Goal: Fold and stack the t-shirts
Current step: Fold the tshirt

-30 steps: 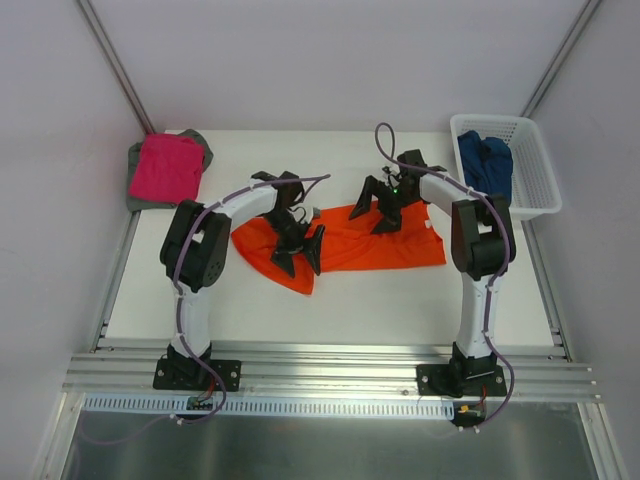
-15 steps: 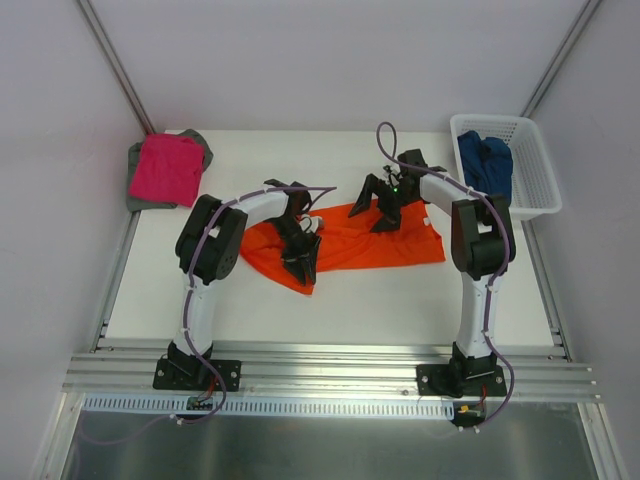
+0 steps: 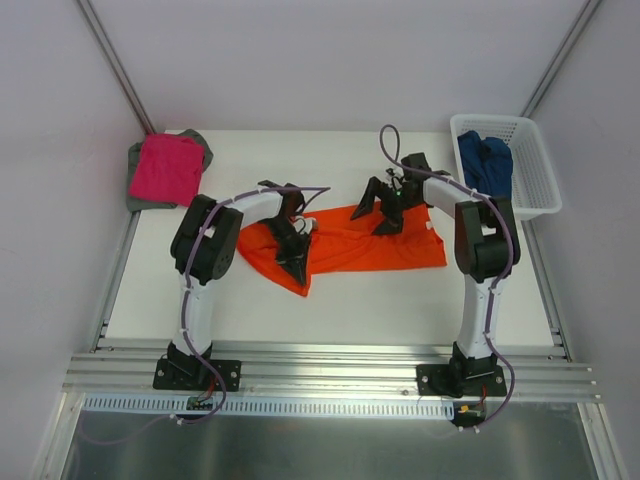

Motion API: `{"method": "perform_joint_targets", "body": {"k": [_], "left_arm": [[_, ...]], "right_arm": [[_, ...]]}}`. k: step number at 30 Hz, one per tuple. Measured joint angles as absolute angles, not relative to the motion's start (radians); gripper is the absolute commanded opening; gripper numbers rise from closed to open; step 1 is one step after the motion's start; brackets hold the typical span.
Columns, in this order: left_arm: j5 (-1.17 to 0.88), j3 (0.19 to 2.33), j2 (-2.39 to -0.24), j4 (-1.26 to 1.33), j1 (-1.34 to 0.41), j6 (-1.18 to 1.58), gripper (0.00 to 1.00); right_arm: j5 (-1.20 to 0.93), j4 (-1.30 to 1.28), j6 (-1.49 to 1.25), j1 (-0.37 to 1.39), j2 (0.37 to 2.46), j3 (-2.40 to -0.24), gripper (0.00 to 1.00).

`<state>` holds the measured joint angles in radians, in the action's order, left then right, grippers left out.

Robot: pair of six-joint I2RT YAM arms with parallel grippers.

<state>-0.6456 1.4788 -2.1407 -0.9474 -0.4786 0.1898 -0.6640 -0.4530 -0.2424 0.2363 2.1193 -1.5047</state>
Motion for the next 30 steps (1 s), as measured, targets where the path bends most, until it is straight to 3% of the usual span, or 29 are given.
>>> {"method": "perform_joint_targets", "body": {"k": [14,30], "left_arm": [[-0.599,1.462,-1.88,-1.066,-0.284,0.092,0.0],[-0.543,1.831,-2.134,-1.289,-0.198,-0.163,0.0]], "right_arm": [[-0.649,-0.494,-0.175,0.222,2.08,-1.457,0.95],[-0.617,-0.51,-0.13,0.222,2.015,-1.377,0.95]]}}
